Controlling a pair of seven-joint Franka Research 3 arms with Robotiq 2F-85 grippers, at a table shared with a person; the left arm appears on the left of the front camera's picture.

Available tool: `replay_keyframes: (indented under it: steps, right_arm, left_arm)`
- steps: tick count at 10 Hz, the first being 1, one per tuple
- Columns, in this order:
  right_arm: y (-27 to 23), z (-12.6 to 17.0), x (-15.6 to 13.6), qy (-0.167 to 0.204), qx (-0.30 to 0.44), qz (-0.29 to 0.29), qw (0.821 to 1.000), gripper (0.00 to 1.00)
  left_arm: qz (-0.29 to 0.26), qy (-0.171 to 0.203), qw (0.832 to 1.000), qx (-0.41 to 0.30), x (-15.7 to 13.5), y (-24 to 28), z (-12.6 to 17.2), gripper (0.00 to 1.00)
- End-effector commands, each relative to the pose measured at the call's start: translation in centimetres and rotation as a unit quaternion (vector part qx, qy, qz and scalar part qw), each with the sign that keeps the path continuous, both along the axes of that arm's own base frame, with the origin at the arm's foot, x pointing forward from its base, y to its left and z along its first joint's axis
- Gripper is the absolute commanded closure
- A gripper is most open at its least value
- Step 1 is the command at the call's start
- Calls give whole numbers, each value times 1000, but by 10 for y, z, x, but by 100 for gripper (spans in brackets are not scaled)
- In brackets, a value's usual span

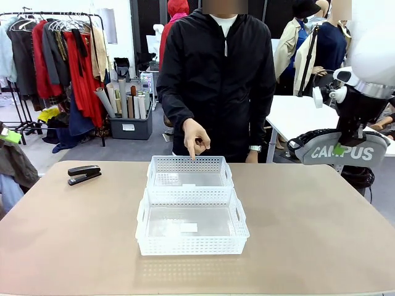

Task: Distribute items into two baskets.
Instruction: Move the picked Pencil pouch towards the Organizing basket indicated by the person, stopping as directed.

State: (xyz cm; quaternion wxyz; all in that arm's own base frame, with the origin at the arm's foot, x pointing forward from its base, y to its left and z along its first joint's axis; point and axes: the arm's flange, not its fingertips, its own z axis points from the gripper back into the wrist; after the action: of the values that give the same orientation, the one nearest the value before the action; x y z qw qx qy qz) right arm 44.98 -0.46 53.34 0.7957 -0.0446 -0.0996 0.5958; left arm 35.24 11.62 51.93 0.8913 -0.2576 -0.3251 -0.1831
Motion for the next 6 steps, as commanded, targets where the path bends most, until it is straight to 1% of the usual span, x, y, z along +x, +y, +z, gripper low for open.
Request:
replay_keyframes:
  steps: [1, 4, 5, 6]
  right_arm:
    - [0, 5, 3, -8, -6, -1, 1000, 100]
    - [0, 5, 3, -8, -6, -1, 1000, 100]
    - [0, 0, 0, 0, 0, 0, 1000, 100]
    - [1, -1, 2, -7, 16, -6, 1000, 100]
  left_arm:
    - [-2, -4, 1000, -6, 0, 1, 1, 0]
    - [0, 0, 1000, 0, 0, 0, 0, 0]
    - [0, 0, 1000, 0, 0, 0, 0, 0]
    - [0, 0, 1000, 0, 0, 0, 0, 0]
